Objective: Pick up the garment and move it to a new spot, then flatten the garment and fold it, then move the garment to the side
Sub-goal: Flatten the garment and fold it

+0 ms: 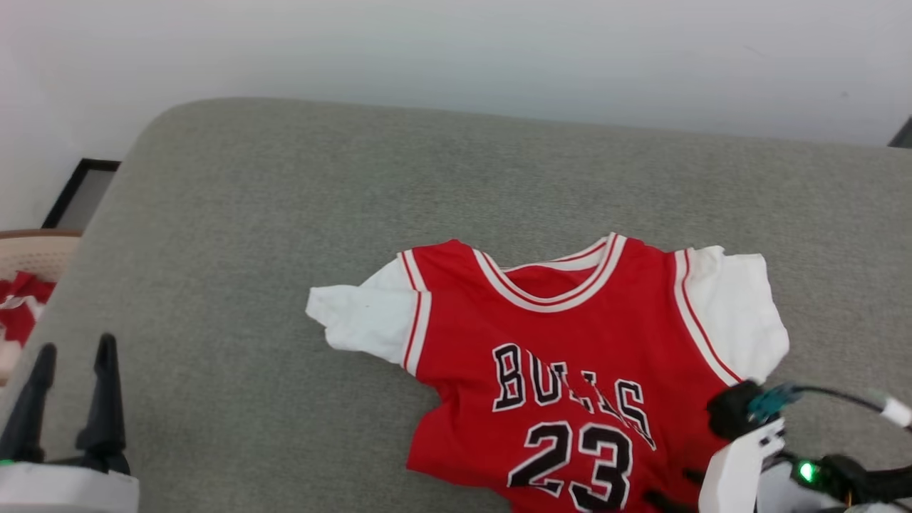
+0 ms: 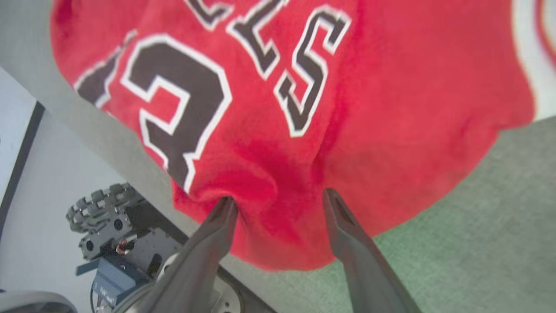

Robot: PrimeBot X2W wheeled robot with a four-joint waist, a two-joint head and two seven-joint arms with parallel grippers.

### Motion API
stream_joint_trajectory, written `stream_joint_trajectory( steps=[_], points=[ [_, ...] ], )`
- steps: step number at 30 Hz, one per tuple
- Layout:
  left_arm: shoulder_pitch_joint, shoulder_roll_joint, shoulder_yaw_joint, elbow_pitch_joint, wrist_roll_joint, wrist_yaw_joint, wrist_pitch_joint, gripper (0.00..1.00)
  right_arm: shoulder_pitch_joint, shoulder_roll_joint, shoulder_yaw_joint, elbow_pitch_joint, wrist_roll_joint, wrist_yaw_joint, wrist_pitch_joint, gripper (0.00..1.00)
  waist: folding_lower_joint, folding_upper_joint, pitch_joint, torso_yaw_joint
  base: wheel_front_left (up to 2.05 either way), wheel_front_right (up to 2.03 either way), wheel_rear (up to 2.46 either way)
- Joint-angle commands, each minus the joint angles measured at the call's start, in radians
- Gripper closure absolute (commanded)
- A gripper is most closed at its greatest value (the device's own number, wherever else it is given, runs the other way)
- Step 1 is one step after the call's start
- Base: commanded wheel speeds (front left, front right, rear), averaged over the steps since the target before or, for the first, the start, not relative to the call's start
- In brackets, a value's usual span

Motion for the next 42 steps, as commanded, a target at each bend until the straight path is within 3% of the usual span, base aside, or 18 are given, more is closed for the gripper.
stream_joint_trajectory(
  steps=[1, 9, 17, 26, 32, 42],
  points=[
    [-0.015, 0.012, 0.000, -0.007, -0.004, -0.008, 0.010, 0.00, -0.011, 0.009, -0.018, -0.010, 0.003, -0.001, -0.024, 0.00, 0.0000, -0.0001, 0.003, -0.015, 0.00, 0.00, 0.00],
    [-0.100, 0.086, -0.056, -0.029, -0.073, -0.040, 0.191, 0.00, -0.057, 0.067, -0.092, -0.038, -0.060, -0.001, -0.225, 0.00, 0.0000, -0.0001, 0.007, -0.062, 0.00, 0.00, 0.00],
    [-0.289, 0.152, -0.166, 0.051, -0.195, -0.060, 0.515, 0.00, -0.127, 0.126, -0.170, 0.008, -0.150, -0.001, -0.462, 0.00, 0.0000, -0.0001, 0.038, -0.109, 0.00, 0.00, 0.00],
    [-0.457, 0.157, -0.275, 0.204, -0.266, -0.019, 0.821, 0.00, -0.219, 0.162, -0.246, 0.047, -0.238, -0.001, -0.627, 0.00, 0.0000, -0.0001, 0.099, -0.150, 0.00, 0.00, 0.00],
    [-0.527, 0.152, -0.327, 0.283, -0.259, -0.009, 0.912, 0.00, -0.265, 0.172, -0.291, 0.099, -0.263, -0.001, -0.719, 0.00, 0.0000, -0.0001, 0.132, -0.168, 0.00, 0.00, 0.00],
    [-0.597, 0.152, -0.373, 0.409, -0.229, -0.027, 0.935, 0.00, -0.288, 0.186, -0.314, 0.162, -0.267, -0.001, -0.775, 0.00, 0.0000, -0.0001, 0.166, -0.190, 0.00, 0.00, 0.00]
  ],
)
